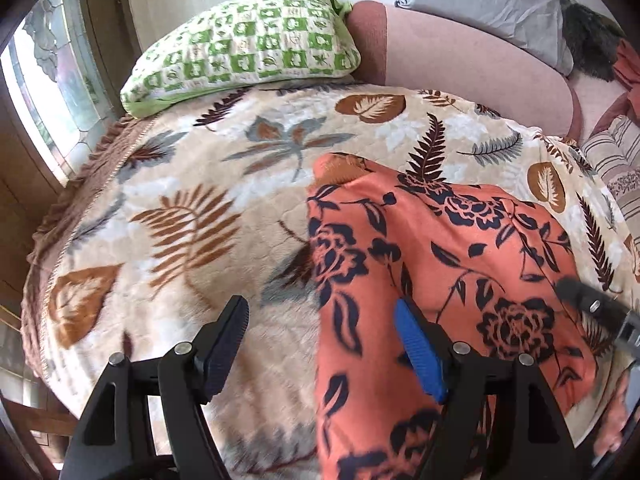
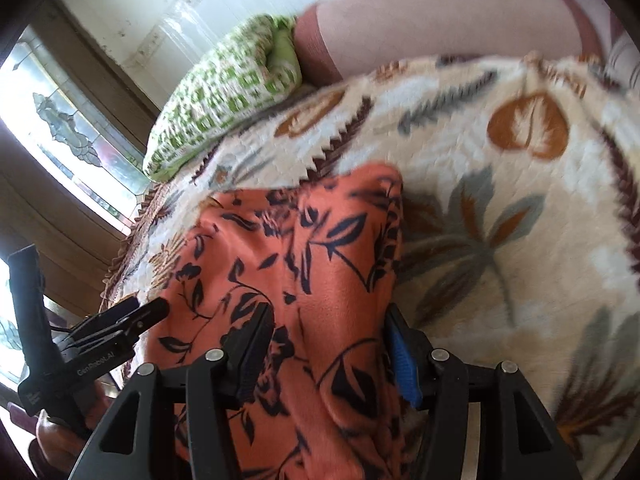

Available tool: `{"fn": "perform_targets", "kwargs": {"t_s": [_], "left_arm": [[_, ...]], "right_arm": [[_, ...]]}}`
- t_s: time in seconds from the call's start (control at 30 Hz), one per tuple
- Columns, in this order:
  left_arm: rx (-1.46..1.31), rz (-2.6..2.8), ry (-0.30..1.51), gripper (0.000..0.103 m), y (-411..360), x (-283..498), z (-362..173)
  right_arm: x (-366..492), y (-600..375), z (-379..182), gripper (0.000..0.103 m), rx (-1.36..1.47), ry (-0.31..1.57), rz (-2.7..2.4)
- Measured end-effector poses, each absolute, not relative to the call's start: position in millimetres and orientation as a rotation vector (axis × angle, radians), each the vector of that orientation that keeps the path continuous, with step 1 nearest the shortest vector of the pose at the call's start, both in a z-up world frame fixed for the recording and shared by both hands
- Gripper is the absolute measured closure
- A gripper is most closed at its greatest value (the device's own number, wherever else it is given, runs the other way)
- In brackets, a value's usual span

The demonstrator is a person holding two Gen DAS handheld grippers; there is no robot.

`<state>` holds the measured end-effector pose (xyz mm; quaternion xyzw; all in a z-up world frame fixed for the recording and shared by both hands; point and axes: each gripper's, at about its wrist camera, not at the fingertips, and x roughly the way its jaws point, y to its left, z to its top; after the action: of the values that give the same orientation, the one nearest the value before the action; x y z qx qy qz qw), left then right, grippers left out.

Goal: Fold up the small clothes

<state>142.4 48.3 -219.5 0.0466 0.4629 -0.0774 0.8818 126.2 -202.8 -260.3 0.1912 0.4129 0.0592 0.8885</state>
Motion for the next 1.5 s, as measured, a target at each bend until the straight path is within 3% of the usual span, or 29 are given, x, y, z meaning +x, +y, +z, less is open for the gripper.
{"fn": "perform_targets", "kwargs": {"t_s": [0.27,0.47,0.5,0.77,0.93,1.2,1.4,1.5], "left_arm": [[0.148,-0.113,0.988,0.026,69.3,106.3,-226.7],[0.189,-0.094,0.987,0.019,72.2,102.7,-251.8],[0.18,-0.093,0.989,0.018,73.9,103.8,-252.7],[0.146,-0.132,0.933,0.018,76.5,125.4,-206.3],[0.157,-0.122,0.901,0.018,57.2,178.1,-187.5],[0.15,-0.088,1.0,0.018,26.3,259.3,-219.0],[0.215,-0.037,1.108,0.018,9.9,292.1,-270.0],[0.229,-0.033,1.102,0.018,7.8,291.2,-278.3]], "right_arm": [[85.7,-188.6,-217.0,0.049,0.362,0.742,0.202],[91.4,-179.3,-283.0,0.049,0.434,0.958,0.179],[92.7,-179.7,-294.9,0.053,0.429,0.97,0.162],[95.4,-186.4,-256.6,0.054,0.45,0.912,0.183],[120.5,-196.7,-231.7,0.054,0.475,0.844,0.197],[169.0,-204.0,-239.2,0.054,0.548,0.844,0.218],[207.1,-227.1,-302.2,0.054,0.662,0.995,0.156],[215.9,-233.6,-311.7,0.054,0.691,0.956,0.182]]}}
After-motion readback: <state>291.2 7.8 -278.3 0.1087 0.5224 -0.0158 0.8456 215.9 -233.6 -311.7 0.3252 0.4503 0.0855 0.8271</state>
